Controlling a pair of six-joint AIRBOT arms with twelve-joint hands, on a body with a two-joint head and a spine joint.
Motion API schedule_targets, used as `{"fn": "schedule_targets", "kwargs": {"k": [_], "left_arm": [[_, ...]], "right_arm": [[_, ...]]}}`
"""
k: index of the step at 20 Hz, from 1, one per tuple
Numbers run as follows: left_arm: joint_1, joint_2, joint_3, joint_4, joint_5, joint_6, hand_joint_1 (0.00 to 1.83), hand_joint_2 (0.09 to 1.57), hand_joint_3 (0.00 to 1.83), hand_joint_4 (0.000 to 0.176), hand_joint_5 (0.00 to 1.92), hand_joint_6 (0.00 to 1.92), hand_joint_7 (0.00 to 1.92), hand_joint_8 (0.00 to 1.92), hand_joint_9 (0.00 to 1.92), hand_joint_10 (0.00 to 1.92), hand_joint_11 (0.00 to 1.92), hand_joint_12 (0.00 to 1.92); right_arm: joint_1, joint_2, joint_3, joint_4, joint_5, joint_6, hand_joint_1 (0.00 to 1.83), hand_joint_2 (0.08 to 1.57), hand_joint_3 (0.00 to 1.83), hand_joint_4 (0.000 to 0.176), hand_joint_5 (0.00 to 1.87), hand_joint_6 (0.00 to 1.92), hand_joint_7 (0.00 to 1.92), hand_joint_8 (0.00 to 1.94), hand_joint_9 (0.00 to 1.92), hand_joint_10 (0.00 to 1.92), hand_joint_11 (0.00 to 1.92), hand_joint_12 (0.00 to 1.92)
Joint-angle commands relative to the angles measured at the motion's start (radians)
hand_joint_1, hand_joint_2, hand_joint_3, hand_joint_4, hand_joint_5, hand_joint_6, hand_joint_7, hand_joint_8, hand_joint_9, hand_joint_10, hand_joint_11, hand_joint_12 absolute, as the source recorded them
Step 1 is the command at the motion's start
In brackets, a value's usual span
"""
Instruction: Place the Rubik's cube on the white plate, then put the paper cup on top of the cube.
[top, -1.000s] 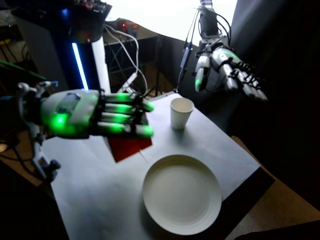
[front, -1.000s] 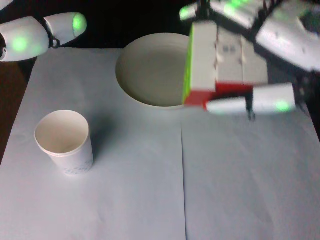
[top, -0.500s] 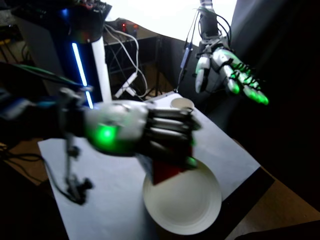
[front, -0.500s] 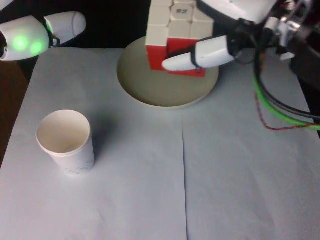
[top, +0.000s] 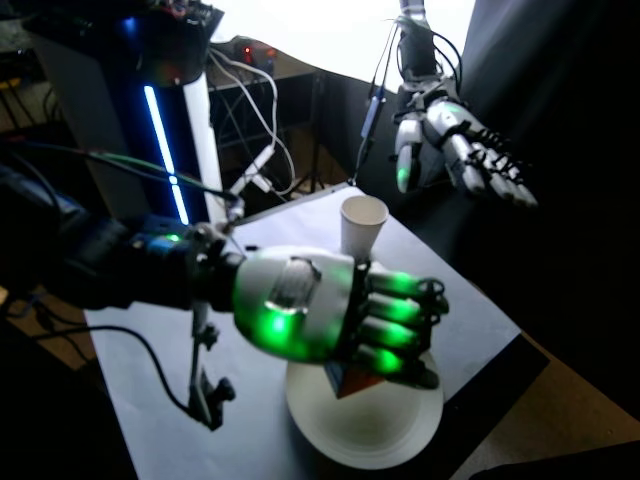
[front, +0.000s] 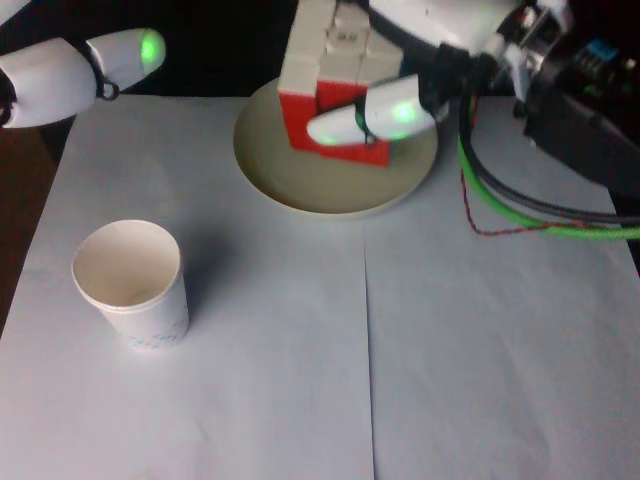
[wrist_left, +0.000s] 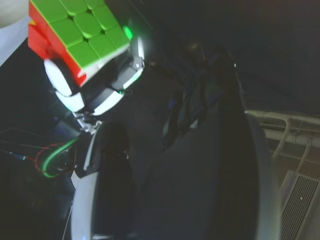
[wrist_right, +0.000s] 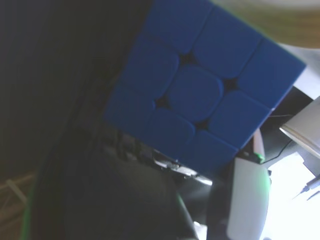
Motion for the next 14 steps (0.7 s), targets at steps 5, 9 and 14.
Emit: {"fn": "schedule_targets", "kwargs": {"k": [5, 9, 14], "left_arm": [[-0.008, 0.001, 0.005, -0.017, -0.13, -0.001, 0.27, 1.41, 0.0, 0.078, 0.05, 0.0, 0.0, 0.0, 0.0, 0.0, 0.0, 0.0], [-0.006, 0.002, 0.004, -0.019, -0.134, -0.002, 0.23, 1.4, 0.0, 0.088, 0.05, 0.0, 0.0, 0.0, 0.0, 0.0, 0.0, 0.0], [0.001, 0.006, 0.0, -0.024, -0.138, -0.002, 0.26, 1.41, 0.0, 0.098, 0.04, 0.0, 0.0, 0.0, 0.0, 0.0, 0.0, 0.0]], "right_arm": [[-0.004, -0.004, 0.01, 0.035, 0.126, 0.007, 0.33, 1.28, 0.0, 0.03, 0.0, 0.0, 0.02, 0.0, 0.01, 0.43, 0.0, 1.02], [-0.004, -0.003, 0.009, 0.035, 0.126, 0.007, 0.31, 1.28, 0.0, 0.03, 0.0, 0.0, 0.0, 0.0, 0.04, 0.31, 0.0, 0.92], [-0.004, 0.024, -0.036, 0.034, 0.126, -0.027, 0.39, 1.26, 0.0, 0.053, 0.0, 0.0, 0.0, 0.0, 0.05, 0.28, 0.0, 1.28]]}}
